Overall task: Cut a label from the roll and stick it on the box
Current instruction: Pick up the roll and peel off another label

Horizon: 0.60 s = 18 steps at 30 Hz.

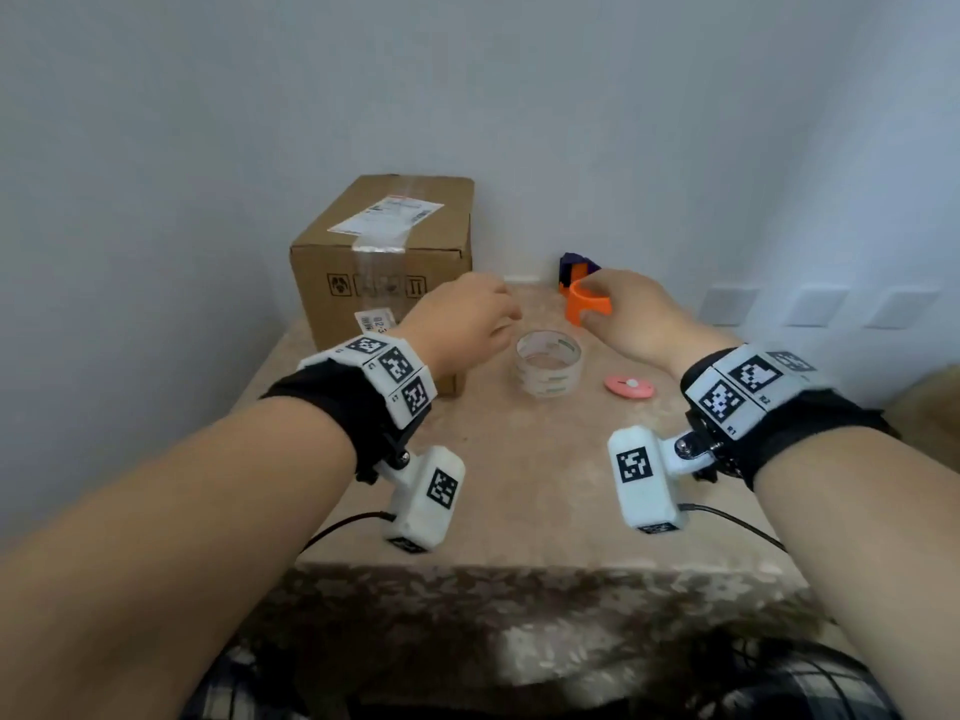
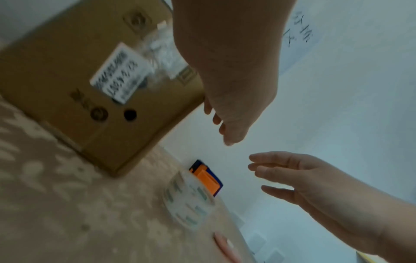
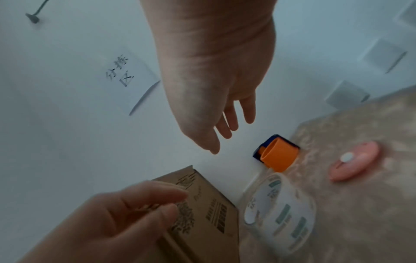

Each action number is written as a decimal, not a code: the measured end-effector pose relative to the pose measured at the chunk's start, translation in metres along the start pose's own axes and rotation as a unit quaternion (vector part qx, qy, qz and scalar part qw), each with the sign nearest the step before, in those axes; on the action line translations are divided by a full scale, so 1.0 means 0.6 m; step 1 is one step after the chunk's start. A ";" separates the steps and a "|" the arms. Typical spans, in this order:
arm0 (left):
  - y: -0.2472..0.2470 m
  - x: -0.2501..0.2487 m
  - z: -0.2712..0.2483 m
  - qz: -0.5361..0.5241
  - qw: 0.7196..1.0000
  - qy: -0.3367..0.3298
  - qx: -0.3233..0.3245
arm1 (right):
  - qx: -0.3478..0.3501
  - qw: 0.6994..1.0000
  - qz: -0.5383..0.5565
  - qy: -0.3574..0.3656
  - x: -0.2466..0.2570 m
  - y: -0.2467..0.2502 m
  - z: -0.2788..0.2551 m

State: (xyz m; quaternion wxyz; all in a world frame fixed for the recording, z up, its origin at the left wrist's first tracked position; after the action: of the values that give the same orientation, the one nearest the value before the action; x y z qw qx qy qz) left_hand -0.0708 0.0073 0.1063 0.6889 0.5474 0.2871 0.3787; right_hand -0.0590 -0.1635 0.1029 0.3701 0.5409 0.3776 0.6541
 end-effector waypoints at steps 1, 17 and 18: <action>-0.014 -0.008 0.009 0.013 1.000 -0.002 0.018 | -0.006 1.000 0.018 -0.015 -0.013 -0.004 -0.004; -0.165 0.000 0.025 -0.028 0.997 -0.008 0.074 | 0.057 0.960 0.262 -0.078 -0.033 -0.146 -0.006; -0.165 0.002 0.023 -0.047 0.997 -0.003 0.064 | 0.058 0.961 0.263 -0.068 -0.032 -0.144 -0.009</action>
State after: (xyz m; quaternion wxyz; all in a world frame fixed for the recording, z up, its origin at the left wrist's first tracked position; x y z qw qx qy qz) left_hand -0.0386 -0.0102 0.0136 0.6704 0.5773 0.3341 0.3251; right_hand -0.0549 -0.1429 0.0170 0.1777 0.6852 0.2328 0.6668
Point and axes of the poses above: each hand's wrist, its own z-axis towards the middle knuckle, its own y-axis out of the back of the hand, x = y × z, the point moved 4 cm from there along z, towards the middle knuckle, and after that the axes turned 3 degrees about z, right-handed, at the moved point
